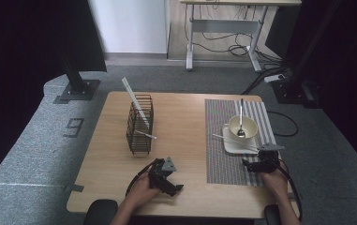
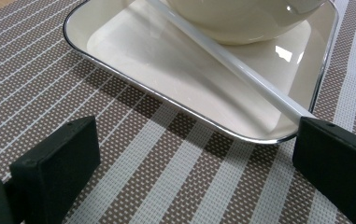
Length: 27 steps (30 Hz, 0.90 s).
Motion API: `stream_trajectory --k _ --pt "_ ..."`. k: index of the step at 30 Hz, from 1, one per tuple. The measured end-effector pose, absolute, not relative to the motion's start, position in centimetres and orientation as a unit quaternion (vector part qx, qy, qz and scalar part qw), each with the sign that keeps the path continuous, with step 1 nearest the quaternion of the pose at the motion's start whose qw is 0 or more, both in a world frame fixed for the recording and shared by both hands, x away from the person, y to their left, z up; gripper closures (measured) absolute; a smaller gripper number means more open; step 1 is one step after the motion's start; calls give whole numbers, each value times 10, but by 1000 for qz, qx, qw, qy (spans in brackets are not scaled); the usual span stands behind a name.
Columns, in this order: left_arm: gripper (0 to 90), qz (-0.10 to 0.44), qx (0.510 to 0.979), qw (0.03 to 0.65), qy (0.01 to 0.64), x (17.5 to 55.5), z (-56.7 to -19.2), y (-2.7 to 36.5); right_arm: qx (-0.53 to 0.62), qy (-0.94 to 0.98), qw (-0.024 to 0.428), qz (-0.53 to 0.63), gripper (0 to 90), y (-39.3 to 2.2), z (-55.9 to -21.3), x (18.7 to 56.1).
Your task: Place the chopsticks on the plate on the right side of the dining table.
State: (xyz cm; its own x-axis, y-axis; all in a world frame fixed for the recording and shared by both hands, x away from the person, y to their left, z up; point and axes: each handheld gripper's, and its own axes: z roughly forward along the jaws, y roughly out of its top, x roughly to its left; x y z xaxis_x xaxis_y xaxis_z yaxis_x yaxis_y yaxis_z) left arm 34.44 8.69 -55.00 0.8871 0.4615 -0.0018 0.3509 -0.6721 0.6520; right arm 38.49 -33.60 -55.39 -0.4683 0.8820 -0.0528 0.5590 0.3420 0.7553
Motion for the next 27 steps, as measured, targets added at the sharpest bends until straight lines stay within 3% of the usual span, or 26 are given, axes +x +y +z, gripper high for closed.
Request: stream_trajectory --k 27 --pt "0 82 911 338 223 345 -550 87 474 779 247 328 4 -340 -556 402"
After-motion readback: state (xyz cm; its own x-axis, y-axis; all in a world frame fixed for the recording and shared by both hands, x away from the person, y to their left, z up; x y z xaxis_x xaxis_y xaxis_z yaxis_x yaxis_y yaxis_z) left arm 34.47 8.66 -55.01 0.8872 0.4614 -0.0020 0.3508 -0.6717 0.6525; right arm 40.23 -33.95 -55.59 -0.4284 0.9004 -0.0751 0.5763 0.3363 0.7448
